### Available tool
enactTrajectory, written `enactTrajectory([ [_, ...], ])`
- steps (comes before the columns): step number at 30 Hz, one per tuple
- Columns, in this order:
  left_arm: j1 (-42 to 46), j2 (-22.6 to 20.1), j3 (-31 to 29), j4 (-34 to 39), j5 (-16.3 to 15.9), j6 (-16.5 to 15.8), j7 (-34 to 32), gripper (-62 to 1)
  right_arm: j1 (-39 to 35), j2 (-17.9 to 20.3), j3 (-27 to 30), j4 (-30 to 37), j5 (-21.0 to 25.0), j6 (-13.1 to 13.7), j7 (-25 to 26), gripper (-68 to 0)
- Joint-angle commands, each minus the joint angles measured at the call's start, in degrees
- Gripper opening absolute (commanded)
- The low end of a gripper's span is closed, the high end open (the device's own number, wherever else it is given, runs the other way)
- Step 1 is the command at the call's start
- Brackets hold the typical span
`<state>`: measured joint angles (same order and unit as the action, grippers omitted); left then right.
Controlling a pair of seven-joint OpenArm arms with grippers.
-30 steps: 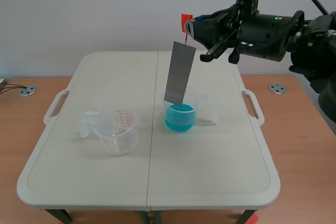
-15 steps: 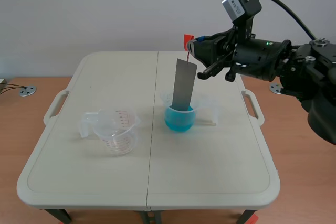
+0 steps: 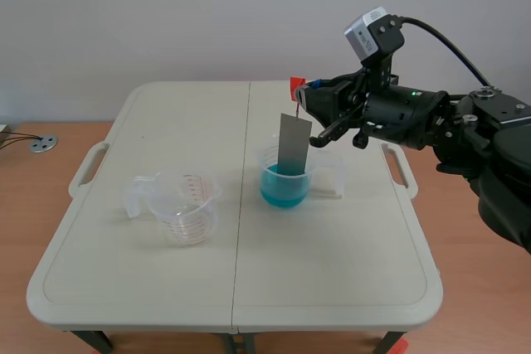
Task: Hold the metal plate by the orange handle, dip it into the blue solution, take it out and point at it, then put the plate back in the beaker on the left.
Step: 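Lower the plate into the blue solution, then hold the plate still in the solution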
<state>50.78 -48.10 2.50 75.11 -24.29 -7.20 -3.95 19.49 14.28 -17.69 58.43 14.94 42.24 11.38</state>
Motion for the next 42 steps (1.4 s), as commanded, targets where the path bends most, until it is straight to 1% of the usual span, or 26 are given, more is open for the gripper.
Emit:
enactTrajectory([
  [1,0.15,-0.20,0.11,0.55,-0.13,-0.02,-0.52,-59.7,1.46,0.13,0.24,0.20,-0.68,0.48,0.00,-66.2],
  [8,0.15,-0.20,0.11,0.55,-0.13,-0.02,-0.55,-59.7,1.46,0.13,0.24,0.20,-1.49,0.48,0.17,-66.2],
  [42,0.15,-0.17,0.11,0.57,-0.13,-0.02,-0.55,-59.7,1.46,0.15,0.24,0.20,-1.73,0.48,0.15,-66.2],
])
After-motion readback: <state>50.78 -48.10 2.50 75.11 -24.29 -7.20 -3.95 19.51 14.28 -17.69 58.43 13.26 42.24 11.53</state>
